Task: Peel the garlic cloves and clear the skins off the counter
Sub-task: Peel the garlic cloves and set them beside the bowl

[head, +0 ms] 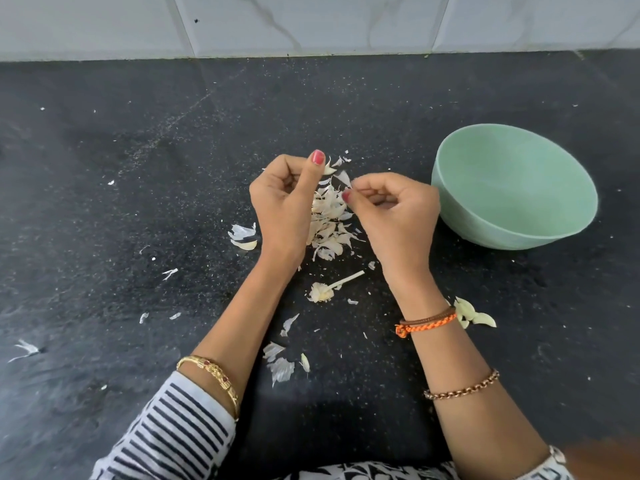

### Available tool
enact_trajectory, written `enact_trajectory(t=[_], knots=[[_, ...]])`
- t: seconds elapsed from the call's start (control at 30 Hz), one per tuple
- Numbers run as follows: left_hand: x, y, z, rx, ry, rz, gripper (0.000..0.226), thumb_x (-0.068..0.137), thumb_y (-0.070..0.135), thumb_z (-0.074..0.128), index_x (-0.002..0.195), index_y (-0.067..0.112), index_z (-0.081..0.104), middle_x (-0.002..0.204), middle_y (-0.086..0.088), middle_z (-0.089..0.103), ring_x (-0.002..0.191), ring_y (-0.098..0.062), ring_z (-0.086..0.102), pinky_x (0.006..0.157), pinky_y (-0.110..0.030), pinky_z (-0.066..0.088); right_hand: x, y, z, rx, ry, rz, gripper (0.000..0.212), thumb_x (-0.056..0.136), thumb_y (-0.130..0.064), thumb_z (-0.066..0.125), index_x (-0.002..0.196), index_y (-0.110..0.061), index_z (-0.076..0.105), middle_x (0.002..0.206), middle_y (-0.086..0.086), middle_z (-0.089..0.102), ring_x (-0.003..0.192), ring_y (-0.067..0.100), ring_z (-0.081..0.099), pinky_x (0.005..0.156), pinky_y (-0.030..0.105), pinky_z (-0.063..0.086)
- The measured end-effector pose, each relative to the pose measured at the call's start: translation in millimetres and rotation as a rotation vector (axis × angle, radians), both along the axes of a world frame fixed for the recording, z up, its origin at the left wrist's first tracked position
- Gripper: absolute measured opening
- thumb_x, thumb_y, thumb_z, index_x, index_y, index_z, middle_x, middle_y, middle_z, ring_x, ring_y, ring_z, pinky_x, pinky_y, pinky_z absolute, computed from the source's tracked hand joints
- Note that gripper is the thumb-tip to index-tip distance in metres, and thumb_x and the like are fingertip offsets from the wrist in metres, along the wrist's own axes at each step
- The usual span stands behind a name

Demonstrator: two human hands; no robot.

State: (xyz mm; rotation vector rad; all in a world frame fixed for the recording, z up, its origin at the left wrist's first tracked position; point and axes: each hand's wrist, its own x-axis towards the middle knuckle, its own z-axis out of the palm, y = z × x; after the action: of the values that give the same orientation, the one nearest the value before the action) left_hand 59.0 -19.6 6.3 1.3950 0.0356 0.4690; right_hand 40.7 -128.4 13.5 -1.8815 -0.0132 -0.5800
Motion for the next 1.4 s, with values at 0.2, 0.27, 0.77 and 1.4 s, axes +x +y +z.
enact_trajectory(t=[0.2, 0.27, 0.77, 1.4], knots=[[-1.2, -2.9, 1.2, -0.014, 0.031, 0.002, 0.022, 0.086, 0.011, 0.064, 0.065, 0.015, 0.059, 0.048, 0.018, 0.052, 0.048, 0.003, 0.041, 0.051, -0.013, 0.035, 1.7, -2.4, 3.9, 0.159, 0.101, 0.121, 0.028, 0.073, 0.004, 0.070, 0.075, -0.022, 0.062, 0.074, -0.011, 0.061, 0.070, 0.000, 0.055, 0.069, 0.014, 0.048], [-1.1, -2.8, 0.1, -0.009, 0.031, 0.011, 0.024, 0.086, 0.013, 0.064, 0.063, 0.014, 0.059, 0.048, 0.017, 0.050, 0.048, 0.002, 0.038, 0.051, -0.014, 0.034, 0.8, -0.8, 5.1, 0.152, 0.112, 0.144, 0.028, 0.077, 0.000, 0.069, 0.080, -0.027, 0.064, 0.077, -0.014, 0.062, 0.074, -0.001, 0.057, 0.072, 0.014, 0.048], [-1.8, -4.5, -5.6, 0.199, 0.040, -0.093, 0.047, 0.093, 0.017, 0.052, 0.049, 0.019, 0.037, 0.042, 0.016, 0.034, 0.043, 0.001, 0.030, 0.047, -0.013, 0.027, 3.6, 1.9, -9.6, -0.301, -0.141, 0.022, 0.030, 0.086, -0.027, 0.048, 0.072, -0.011, 0.068, 0.064, -0.001, 0.061, 0.060, 0.020, 0.054, 0.053, 0.037, 0.044], [-11.7, -13.8, -4.9, 0.512, -0.014, 0.104, 0.013, 0.081, 0.003, 0.066, 0.090, 0.007, 0.074, 0.080, 0.002, 0.070, 0.067, -0.012, 0.060, 0.069, -0.022, 0.050, -21.4, -9.2, 12.6, 0.046, -0.168, -0.123, 0.011, 0.076, -0.008, 0.067, 0.084, -0.012, 0.074, 0.071, -0.007, 0.067, 0.067, 0.011, 0.063, 0.064, 0.029, 0.053]])
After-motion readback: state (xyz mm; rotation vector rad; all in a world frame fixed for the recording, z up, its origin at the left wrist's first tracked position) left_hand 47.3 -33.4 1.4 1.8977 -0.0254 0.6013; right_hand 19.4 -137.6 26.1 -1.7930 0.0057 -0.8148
